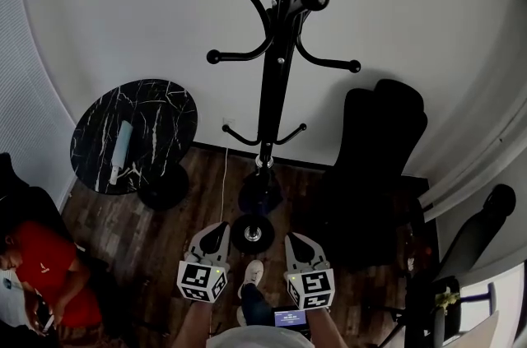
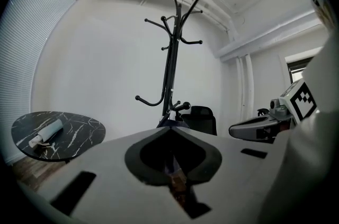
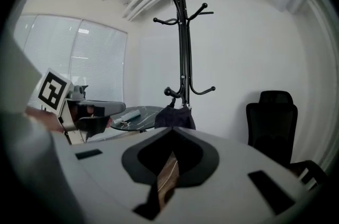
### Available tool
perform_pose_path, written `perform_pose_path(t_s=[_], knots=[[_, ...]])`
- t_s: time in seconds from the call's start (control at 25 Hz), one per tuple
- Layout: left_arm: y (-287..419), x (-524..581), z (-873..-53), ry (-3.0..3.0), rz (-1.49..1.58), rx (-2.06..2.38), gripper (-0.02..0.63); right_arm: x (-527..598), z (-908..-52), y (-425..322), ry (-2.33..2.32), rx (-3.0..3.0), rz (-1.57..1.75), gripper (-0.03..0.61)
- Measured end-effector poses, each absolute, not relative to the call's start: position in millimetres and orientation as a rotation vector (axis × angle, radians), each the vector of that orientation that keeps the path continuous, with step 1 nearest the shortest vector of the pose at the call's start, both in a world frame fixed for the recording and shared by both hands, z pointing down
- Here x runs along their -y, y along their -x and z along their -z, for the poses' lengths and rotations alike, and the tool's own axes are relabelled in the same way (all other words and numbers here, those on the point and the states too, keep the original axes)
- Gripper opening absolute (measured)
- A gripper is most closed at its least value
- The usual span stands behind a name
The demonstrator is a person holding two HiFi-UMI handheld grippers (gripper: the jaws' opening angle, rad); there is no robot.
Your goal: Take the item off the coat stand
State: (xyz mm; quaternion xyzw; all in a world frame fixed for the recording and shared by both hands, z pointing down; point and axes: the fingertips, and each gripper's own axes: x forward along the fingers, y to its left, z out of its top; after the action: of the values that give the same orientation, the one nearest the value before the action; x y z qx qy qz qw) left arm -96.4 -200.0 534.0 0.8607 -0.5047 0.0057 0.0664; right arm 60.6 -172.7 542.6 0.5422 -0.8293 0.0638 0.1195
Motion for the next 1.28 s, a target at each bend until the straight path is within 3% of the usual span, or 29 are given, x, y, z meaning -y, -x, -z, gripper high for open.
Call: perform_pose_path(t_s=[0.96,1.28], knots=[[87.0,248.5,-566.0,-2.543,-0.131,1.465,0.020,226.5,-570.9,-66.9,-1.575,2.357,-0.245,0.012],[79.0,266.1,-583.5,-2.516,-0.182,1.430,0.020,247.9,-585.8,-68.6,-1.529,2.340,-0.262,0.044]])
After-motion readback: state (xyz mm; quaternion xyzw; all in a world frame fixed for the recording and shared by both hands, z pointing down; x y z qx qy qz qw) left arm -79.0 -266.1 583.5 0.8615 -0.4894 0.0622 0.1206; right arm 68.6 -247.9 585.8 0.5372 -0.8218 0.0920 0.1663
